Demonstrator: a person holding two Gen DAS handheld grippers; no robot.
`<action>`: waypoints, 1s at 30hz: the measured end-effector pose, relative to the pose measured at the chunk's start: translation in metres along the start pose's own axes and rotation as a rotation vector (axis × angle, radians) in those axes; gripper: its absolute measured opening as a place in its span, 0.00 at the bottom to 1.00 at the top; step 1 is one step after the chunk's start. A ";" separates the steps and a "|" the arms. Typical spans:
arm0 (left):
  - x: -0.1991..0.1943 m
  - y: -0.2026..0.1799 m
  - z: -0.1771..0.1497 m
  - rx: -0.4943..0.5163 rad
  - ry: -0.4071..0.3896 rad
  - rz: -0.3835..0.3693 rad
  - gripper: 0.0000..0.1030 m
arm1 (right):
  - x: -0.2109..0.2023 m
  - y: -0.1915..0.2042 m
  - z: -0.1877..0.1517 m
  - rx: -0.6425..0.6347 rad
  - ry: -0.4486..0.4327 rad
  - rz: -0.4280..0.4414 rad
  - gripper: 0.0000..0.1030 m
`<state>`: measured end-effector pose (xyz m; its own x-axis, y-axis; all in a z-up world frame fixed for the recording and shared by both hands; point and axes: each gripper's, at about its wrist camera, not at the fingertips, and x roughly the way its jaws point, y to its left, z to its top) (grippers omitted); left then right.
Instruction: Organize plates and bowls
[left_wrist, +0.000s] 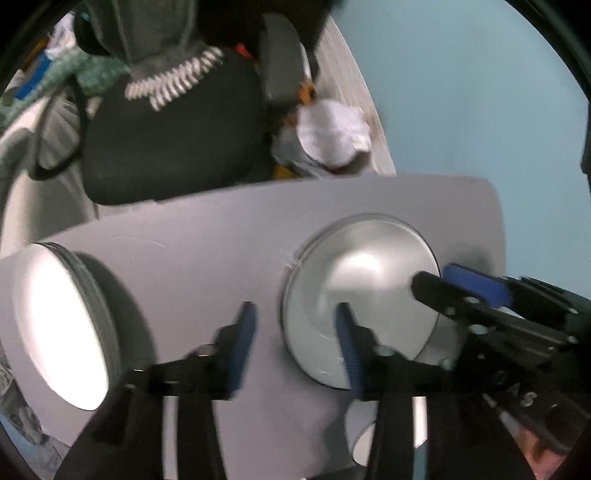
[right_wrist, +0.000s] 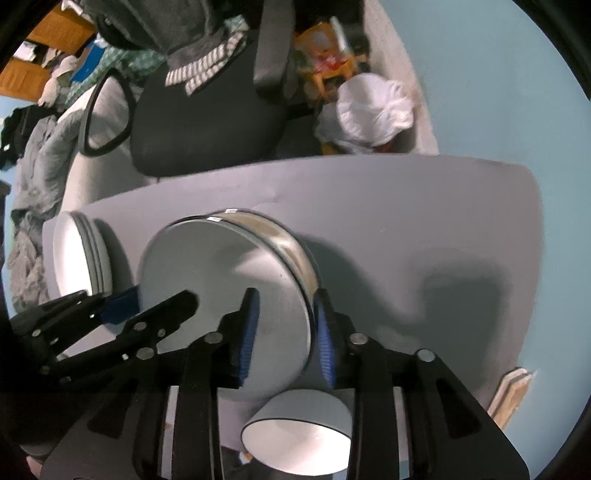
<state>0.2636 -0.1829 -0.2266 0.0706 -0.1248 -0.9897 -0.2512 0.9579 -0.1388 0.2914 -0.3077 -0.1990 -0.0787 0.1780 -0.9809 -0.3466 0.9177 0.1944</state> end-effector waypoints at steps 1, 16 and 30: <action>-0.002 0.001 0.000 0.002 -0.009 -0.002 0.51 | -0.003 0.000 0.001 -0.001 -0.009 0.000 0.31; -0.058 0.002 -0.026 0.061 -0.123 -0.008 0.59 | -0.067 0.007 -0.015 -0.038 -0.195 -0.084 0.58; -0.111 -0.003 -0.051 0.138 -0.218 -0.035 0.60 | -0.126 0.017 -0.053 -0.024 -0.343 -0.112 0.65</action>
<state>0.2068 -0.1851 -0.1181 0.2875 -0.1140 -0.9510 -0.1122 0.9821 -0.1516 0.2460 -0.3336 -0.0711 0.2780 0.1895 -0.9417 -0.3576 0.9303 0.0816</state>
